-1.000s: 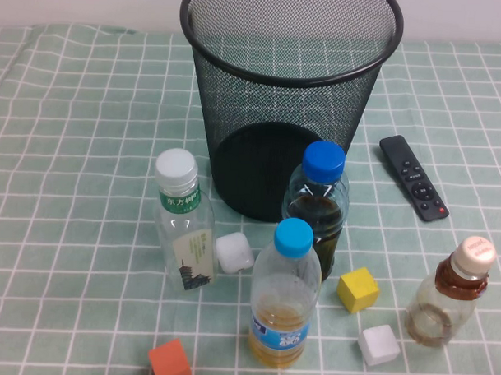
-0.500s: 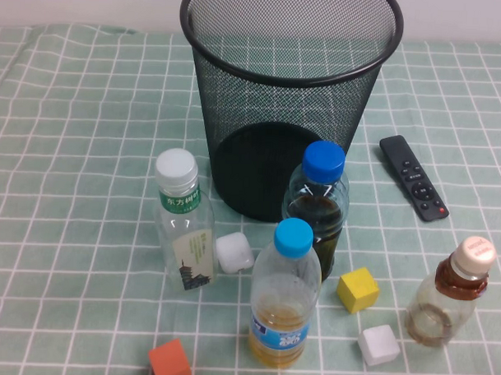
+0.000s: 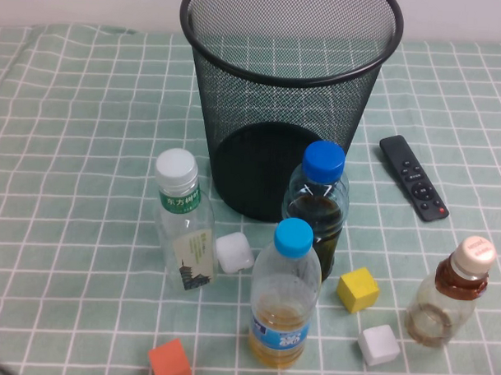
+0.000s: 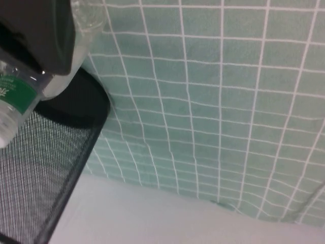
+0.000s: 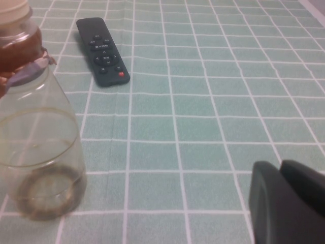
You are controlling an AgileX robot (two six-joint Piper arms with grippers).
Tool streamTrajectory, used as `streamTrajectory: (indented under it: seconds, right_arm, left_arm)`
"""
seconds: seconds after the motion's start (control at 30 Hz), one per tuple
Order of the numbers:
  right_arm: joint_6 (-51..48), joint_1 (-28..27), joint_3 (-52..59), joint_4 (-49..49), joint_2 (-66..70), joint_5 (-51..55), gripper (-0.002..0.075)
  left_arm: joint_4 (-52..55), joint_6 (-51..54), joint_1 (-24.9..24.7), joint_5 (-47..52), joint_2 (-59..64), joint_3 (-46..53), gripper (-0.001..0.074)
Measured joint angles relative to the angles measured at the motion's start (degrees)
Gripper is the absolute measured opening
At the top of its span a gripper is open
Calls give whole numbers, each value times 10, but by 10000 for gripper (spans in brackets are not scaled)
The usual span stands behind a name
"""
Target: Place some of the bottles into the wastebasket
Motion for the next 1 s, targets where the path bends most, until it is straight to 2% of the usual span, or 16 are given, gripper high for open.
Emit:
streamTrajectory:
  seconds: [0.17, 0.33, 0.63, 0.83, 0.93, 1.0]
  right_arm:
    - [0, 0, 0, 0, 0, 0, -1]
    - [0, 0, 0, 0, 0, 0, -1]
    - [0, 0, 0, 0, 0, 0, -1]
    - [10, 0, 1, 13, 0, -29, -1]
    - [23, 0, 1, 65, 0, -91, -1]
    - [27, 0, 1, 96, 0, -125, -1]
  left_arm:
    - [-19, 128, 0, 59, 165, -121, -5]
    - [-90, 245, 0, 63, 289, -186, -5]
    - [-308, 496, 0, 73, 390, -193, -5]
    - [-435, 746, 0, 168, 414, -193, 0]
    - [-467, 838, 0, 240, 430, -193, 69]
    - [-502, 874, 0, 269, 447, -193, 192]
